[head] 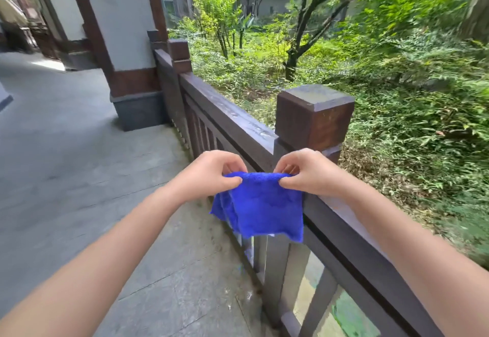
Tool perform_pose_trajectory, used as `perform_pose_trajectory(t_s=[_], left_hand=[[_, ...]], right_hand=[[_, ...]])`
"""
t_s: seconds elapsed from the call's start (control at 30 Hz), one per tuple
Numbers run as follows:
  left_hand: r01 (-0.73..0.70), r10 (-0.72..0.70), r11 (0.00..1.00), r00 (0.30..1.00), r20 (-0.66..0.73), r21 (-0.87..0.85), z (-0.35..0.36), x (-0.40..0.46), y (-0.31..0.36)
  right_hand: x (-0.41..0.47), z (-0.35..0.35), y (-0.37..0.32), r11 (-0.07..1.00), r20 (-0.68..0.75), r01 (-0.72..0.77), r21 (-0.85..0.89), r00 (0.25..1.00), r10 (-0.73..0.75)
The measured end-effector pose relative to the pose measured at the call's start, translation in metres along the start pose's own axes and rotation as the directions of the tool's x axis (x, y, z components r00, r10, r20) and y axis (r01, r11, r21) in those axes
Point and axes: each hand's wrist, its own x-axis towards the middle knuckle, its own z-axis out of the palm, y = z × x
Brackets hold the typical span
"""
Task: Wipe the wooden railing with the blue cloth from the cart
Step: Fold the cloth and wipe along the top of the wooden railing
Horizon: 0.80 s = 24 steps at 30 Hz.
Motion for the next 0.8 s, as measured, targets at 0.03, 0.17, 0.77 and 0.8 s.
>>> perform_pose_trajectory(t_s=[0.03,0.17,0.77,0.8], left_hand=[[-0.002,0.002,1.0,1.0,-0.003,0.001,-0.007,0.004,-0.013],[-0.039,0.039,0.999,0.999,-0.008,0.002,-0.036,0.025,-0.062],[-0.363,0.279,0.912,0.891,0.359,0.191,-0.066,0.182,-0.153],[-0.379,0.299,0.907,0.885,0.357,0.181,-0.062,0.192,-0.156]], right_hand=[[0.012,0.007,-0.005,1.0,-0.014,-0.01,-0.008,1.0,0.01],[0.058,0.032,-0.028,0.997,-0.109,-0.053,-0.062,0.993,0.046],[0.162,0.067,-0.013,0.926,-0.276,-0.359,-0.115,0.907,0.317],[0.165,0.07,-0.007,0.922,-0.307,-0.377,-0.089,0.891,0.335]])
